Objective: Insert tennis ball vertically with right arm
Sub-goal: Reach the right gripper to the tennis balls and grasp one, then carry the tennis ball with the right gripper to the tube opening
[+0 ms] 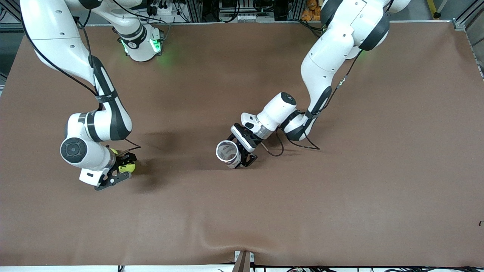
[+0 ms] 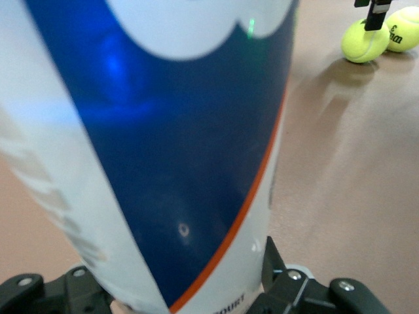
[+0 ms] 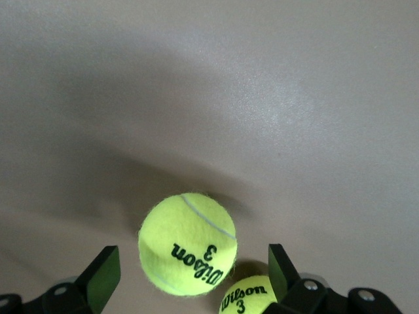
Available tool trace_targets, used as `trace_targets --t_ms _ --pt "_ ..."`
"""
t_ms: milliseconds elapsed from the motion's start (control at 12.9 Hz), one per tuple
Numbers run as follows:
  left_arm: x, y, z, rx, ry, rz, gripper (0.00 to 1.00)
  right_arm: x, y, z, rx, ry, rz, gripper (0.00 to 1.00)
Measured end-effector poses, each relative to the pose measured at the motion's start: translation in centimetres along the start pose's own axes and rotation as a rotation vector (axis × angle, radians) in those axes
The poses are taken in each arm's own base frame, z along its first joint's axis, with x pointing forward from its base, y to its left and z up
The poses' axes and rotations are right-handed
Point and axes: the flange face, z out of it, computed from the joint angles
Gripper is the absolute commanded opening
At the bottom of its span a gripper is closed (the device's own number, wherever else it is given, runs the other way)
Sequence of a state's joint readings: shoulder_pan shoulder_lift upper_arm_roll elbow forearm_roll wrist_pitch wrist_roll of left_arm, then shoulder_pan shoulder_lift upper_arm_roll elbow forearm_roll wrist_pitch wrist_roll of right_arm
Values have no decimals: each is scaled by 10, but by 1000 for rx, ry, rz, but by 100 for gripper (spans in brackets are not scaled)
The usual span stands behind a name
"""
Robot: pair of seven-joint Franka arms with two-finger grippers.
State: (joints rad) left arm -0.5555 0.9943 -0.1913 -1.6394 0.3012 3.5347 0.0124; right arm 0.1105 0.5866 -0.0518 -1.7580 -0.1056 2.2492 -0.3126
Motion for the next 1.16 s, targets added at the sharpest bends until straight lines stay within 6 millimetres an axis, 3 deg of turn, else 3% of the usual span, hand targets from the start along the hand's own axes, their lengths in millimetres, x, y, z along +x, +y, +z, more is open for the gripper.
trace_targets --t_ms 620,775,852,930,1007,1085,1162 --pt "-10 5 5 -7 -14 -3 83 0 -3 18 9 -21 -5 100" --pt "-9 5 5 -7 -13 -3 83 1 -4 26 10 -23 -7 72" --pt "-9 5 5 -7 -12 -3 83 1 -4 28 10 -25 -7 66" --pt "-8 5 5 -7 -11 -3 83 1 -5 29 11 -25 -7 51" --pt "-8 4 5 -6 -10 -3 83 1 -4 28 10 -23 -7 24" --pt "-7 4 5 -6 -9 -3 83 1 -4 28 10 -22 -6 12" --pt "-7 4 5 -6 -8 -3 83 1 -4 27 11 -22 -5 10"
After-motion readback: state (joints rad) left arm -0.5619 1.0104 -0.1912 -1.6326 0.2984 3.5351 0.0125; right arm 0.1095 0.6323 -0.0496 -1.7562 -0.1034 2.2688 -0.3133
